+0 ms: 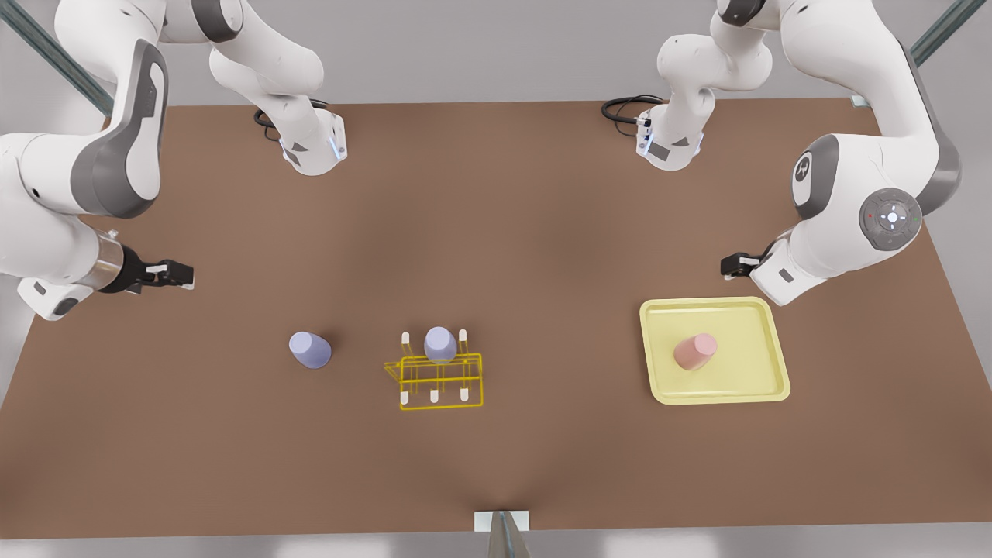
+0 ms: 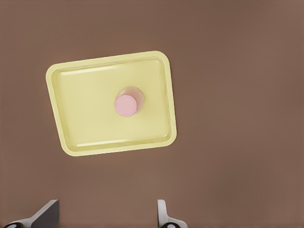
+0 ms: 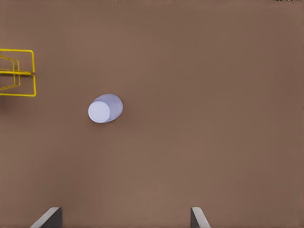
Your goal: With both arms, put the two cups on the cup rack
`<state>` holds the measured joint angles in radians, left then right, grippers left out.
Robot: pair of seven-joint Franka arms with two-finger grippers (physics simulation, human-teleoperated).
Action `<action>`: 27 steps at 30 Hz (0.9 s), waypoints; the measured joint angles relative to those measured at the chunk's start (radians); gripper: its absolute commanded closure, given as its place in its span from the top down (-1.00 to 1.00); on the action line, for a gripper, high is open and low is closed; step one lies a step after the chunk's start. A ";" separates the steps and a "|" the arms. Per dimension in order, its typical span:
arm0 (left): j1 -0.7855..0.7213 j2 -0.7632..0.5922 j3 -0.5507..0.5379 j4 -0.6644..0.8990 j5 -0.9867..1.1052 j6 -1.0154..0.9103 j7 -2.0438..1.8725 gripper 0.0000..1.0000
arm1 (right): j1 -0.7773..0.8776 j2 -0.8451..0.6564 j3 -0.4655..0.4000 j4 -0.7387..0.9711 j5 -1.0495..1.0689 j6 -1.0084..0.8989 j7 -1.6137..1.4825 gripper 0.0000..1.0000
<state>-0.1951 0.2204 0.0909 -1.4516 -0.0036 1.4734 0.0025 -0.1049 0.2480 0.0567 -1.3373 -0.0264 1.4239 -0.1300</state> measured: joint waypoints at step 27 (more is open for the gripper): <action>0.041 0.318 0.001 -0.297 -0.047 0.657 0.011 1.00 | 0.182 0.190 -0.008 -0.509 0.025 0.741 0.268 1.00</action>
<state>-0.1539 0.5384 0.0920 -1.7483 -0.0503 2.1302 0.0131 0.0776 0.4381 0.0491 -1.8468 -0.0017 2.1652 0.1379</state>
